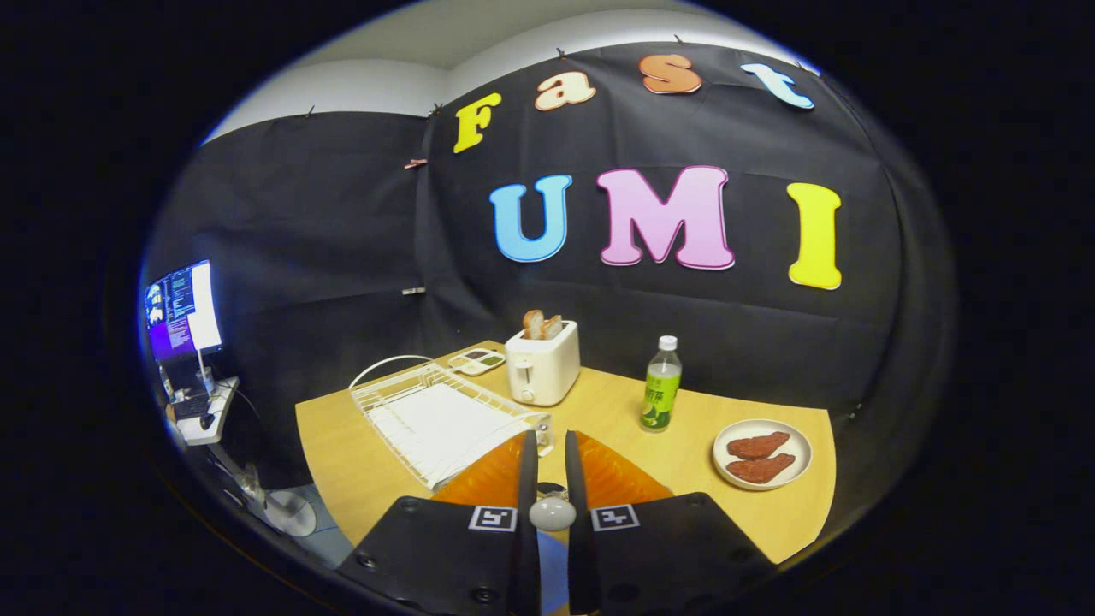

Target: Take the plate from the dish rack, then take the spoon from the basket and place it into the plate.

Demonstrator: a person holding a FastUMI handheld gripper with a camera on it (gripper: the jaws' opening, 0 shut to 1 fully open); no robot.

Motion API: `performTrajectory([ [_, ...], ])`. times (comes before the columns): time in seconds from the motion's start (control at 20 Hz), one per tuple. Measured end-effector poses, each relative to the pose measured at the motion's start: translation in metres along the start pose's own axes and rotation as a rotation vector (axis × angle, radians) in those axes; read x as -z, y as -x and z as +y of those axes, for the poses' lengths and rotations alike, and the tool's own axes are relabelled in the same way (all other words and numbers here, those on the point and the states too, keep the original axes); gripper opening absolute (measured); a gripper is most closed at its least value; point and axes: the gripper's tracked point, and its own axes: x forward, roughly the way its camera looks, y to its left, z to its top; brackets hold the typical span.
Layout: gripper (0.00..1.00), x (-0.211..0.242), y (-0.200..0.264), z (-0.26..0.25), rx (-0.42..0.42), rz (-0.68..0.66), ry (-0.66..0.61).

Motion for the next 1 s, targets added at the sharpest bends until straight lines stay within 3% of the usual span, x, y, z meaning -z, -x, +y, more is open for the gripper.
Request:
performTrajectory([
  [0.35,0.17,0.072,-0.018,0.052,-0.146,0.106,0.018],
  [0.6,0.17,0.130,-0.028,0.046,-0.108,0.210,0.000],
  [1.0,0.18,0.159,-0.022,0.045,-0.130,0.277,-0.019],
])
